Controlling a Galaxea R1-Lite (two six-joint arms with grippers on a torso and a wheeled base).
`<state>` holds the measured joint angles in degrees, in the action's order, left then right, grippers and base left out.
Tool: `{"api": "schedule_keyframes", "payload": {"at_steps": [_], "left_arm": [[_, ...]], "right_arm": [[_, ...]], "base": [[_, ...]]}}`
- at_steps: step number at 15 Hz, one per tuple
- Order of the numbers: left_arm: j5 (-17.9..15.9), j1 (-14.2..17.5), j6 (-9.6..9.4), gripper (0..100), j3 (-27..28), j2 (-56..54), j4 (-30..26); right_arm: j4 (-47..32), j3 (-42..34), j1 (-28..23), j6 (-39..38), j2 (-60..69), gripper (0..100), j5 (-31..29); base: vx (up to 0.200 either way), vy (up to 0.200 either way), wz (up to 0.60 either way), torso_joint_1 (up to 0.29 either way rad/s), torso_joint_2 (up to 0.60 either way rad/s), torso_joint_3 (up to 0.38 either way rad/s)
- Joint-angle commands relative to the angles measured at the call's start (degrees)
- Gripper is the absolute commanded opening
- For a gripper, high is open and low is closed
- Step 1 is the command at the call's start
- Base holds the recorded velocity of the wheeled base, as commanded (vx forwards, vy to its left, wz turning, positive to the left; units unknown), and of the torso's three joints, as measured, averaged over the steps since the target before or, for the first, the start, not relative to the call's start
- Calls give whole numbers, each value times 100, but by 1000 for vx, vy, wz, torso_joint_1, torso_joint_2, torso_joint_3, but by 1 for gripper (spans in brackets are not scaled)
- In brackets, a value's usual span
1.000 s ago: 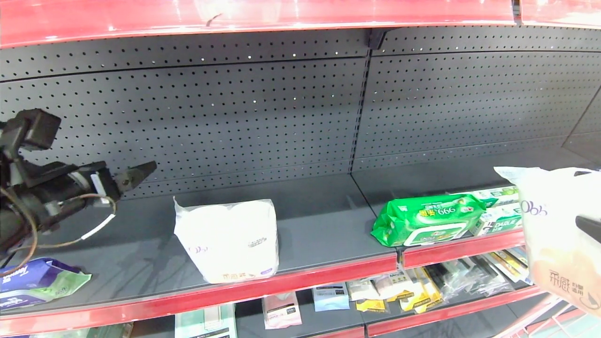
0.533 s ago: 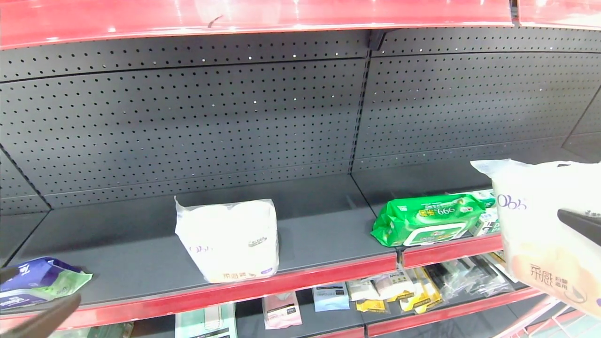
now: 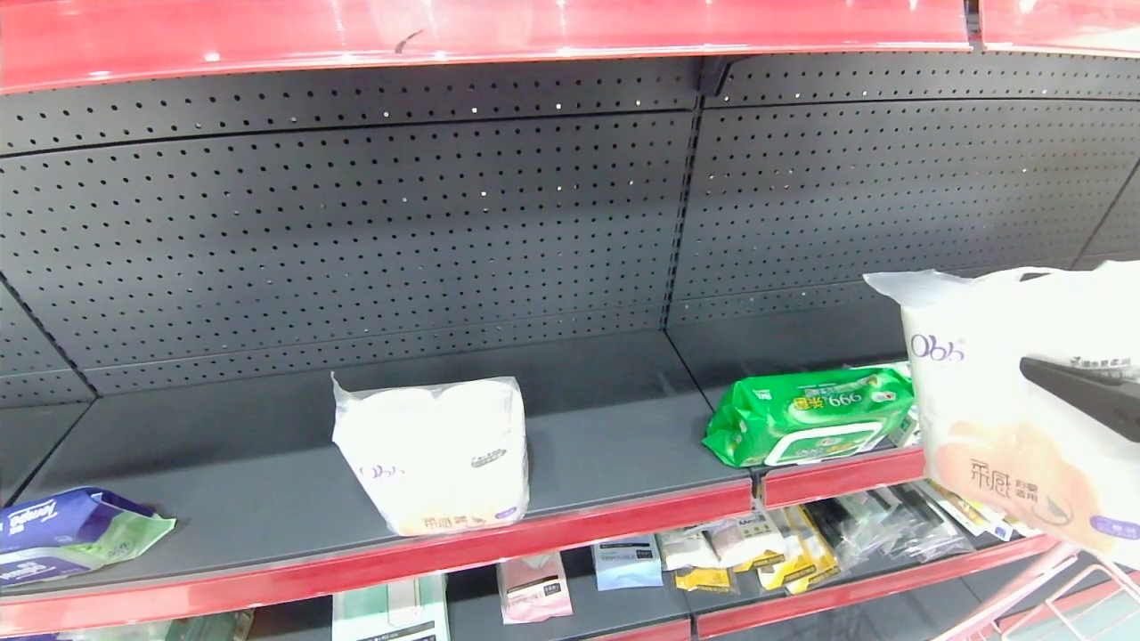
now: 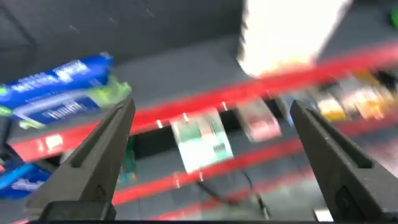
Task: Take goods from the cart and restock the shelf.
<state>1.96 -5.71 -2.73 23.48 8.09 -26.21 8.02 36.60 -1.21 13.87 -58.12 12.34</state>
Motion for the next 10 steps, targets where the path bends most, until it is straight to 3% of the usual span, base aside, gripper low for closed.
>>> {"api": "schedule_keyframes", "payload": {"at_steps": [1, 3, 6, 10], "left_arm": [[59, -36, 36, 100, -555, -185, 520], [-135, -62, 27, 100, -713, -238, 626], [-161, -62, -35, 100, -1276, -748, 643], [-161, -62, -43, 100, -1276, -809, 643]], "right_arm": [[24, 5, -2, 1, -217, 0, 6], [24, 49, -2, -7, -261, 0, 6], [24, 208, -2, -16, -375, 0, 6], [24, 208, 42, -16, -375, 0, 6]], "base": [[0, 0, 0, 0, 0, 0], [0, 0, 0, 0, 0, 0], [0, 0, 0, 0, 0, 0], [0, 0, 600, 1, 2, 2]]}}
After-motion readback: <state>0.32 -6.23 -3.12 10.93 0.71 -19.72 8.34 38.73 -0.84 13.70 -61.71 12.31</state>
